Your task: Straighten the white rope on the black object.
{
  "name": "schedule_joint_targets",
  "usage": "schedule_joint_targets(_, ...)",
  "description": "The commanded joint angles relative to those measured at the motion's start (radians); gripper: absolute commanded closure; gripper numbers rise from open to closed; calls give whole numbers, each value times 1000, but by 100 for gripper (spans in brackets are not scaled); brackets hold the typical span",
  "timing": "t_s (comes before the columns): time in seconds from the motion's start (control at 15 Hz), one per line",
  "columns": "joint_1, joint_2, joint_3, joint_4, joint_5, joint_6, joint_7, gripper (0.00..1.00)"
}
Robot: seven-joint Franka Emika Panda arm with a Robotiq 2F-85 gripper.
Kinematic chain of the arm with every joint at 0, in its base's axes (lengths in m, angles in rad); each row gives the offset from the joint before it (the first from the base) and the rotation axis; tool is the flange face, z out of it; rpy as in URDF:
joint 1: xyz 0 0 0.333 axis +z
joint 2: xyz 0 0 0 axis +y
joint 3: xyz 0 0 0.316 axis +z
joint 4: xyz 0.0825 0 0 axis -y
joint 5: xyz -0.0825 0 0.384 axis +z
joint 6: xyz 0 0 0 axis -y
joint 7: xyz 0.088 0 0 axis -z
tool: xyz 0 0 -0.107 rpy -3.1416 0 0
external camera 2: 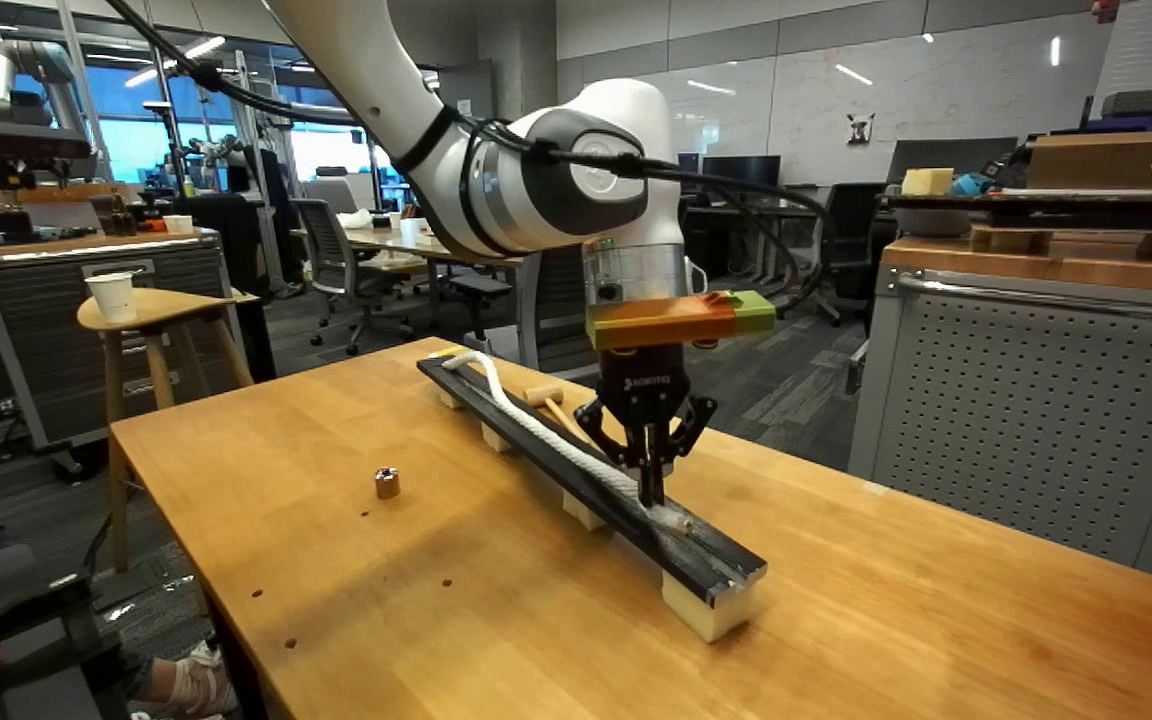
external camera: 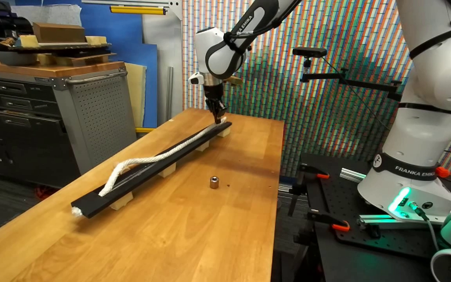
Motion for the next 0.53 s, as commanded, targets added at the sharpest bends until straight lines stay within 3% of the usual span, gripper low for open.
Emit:
schedule_joint_targets(0.0, -7, 17, -10, 59, -49, -27, -113, 96)
schedule_joint_targets(0.47, -21, 33, -9, 65, -23, -12, -192, 96)
